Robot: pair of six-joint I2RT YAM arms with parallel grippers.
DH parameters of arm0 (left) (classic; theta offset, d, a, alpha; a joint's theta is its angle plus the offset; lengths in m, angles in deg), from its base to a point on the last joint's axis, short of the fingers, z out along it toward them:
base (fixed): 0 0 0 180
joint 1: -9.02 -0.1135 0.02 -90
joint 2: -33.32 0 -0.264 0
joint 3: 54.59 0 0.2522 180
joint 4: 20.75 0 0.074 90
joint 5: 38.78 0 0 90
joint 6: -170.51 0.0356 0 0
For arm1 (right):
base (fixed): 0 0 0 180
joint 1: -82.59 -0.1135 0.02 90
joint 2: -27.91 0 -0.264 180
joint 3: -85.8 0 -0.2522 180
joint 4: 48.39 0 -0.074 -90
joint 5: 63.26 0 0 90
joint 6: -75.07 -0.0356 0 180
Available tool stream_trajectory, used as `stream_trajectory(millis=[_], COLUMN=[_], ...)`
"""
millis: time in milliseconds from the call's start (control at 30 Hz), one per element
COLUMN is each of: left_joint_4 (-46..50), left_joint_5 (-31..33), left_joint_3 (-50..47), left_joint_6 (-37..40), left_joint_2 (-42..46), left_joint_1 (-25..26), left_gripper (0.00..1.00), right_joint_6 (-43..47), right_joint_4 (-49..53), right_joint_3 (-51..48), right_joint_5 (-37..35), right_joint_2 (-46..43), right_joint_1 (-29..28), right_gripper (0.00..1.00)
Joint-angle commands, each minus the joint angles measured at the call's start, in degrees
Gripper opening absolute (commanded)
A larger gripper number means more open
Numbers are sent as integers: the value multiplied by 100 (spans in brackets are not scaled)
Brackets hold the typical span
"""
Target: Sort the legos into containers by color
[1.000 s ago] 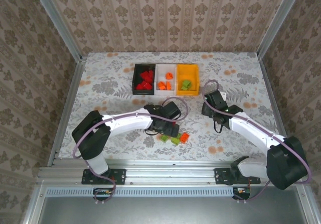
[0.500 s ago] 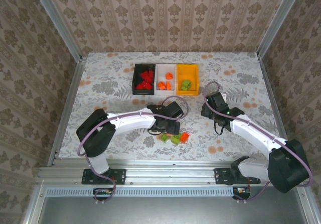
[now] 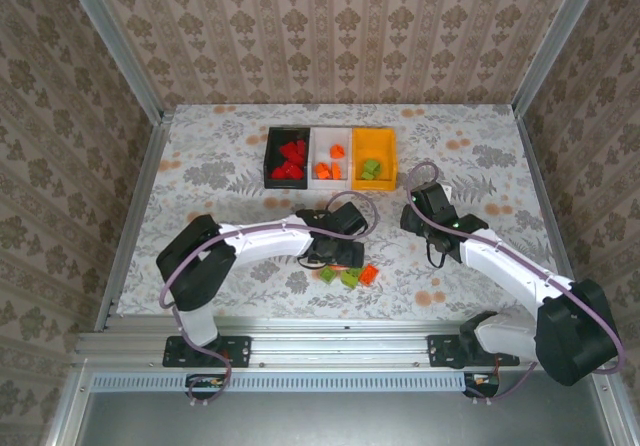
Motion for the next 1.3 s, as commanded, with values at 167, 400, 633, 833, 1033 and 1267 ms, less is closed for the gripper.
stream_trajectory(millis=[167,400,633,833,1033,1267], left_joint_4=[-56,-7,163,234,295,519], left_joint_5=[-141,-29,126,189,193,354], left_joint_3=[-84,-91,38,106,164,344], left_joint_6=[-137,-164,-24,74,123,356], left_joint_2=[-169,-225,-184,51,185,460], left_joint_1=[28,39,52,54,46,54], left_gripper=[83,74,70,69,68,68], right_joint_6=[145,146,172,172,172,172], right_joint_4=[-71,-131,-135,-136,-135,-142], right_joint_3=[-130,-177,-197,-188,-180,-188], right_joint_5=[44,102,100,101,105,80], right_joint_2=[-152,-141,-215,-237,-237,-237], right_joint_1=[35,36,33,35,37,42], right_gripper=[60,59,59,60,60,59])
